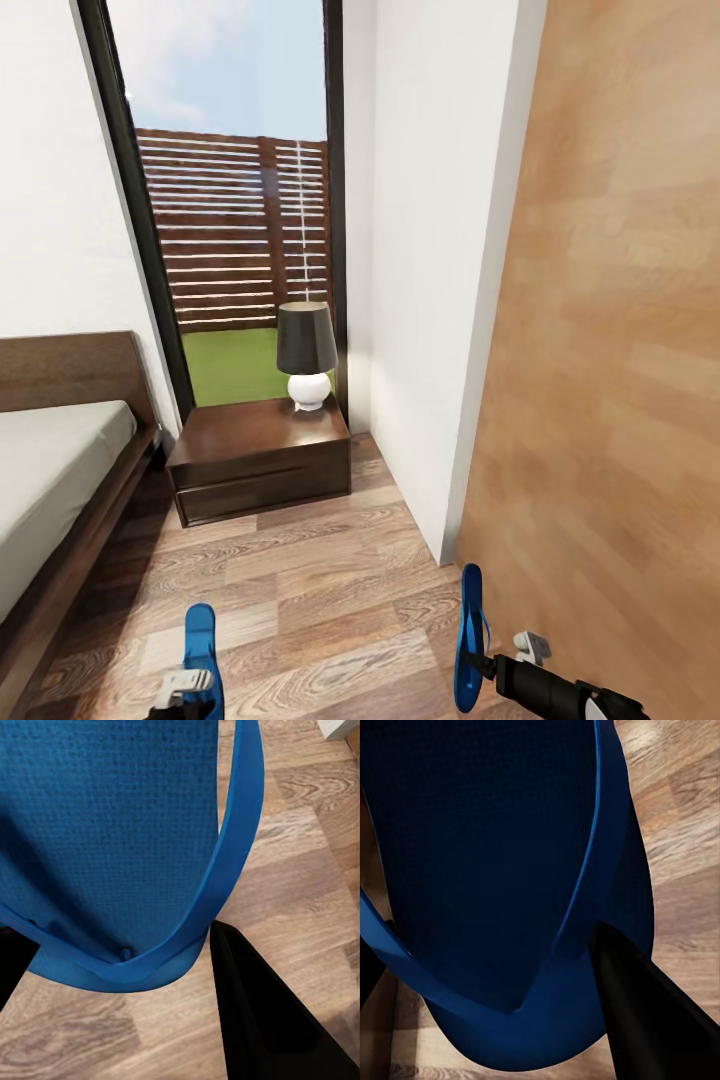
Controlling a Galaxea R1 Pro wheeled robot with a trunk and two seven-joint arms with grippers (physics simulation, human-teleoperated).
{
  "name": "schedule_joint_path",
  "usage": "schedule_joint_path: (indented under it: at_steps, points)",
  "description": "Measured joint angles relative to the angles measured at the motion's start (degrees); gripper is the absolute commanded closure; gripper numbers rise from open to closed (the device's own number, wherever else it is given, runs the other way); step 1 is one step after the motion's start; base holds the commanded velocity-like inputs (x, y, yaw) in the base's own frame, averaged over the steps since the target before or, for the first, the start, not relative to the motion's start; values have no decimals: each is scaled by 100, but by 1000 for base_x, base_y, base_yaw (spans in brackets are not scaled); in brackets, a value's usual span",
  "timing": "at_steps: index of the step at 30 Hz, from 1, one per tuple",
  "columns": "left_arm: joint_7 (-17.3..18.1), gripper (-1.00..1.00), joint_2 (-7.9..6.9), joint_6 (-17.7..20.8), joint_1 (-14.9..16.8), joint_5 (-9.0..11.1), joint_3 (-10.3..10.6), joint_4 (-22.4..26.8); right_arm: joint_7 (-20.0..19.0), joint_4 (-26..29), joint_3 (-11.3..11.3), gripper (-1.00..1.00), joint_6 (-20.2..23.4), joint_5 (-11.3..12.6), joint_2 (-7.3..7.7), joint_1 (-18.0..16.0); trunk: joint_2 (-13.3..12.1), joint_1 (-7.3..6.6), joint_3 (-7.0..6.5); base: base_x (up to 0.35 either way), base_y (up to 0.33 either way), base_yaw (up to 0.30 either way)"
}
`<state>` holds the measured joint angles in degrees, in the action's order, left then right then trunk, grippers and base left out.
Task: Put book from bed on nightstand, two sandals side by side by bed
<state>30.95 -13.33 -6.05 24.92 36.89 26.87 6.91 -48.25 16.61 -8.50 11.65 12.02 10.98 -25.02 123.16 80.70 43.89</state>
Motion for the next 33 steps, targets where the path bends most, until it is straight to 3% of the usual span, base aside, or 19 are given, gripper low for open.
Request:
schedule_joint_path:
  at_steps: [6, 17, 33]
  points:
    - [2, 100, 83, -11, 0, 1, 4, -16, -5, -79, 1, 100, -1, -14, -32, 1, 0, -3, 0, 235, 0, 0]
    - [14, 100, 96, -10, 0, 9, -10, -18, -41, -272, -1, 100, -1, -15, -37, 0, 0, -1, 0, 258, 0, 19]
    - [15, 100, 95, -11, -2, 9, 1, -16, -15, -281, 7, 100, -1, 0, -45, -4, 0, 0, 0, 8, 0, 264]
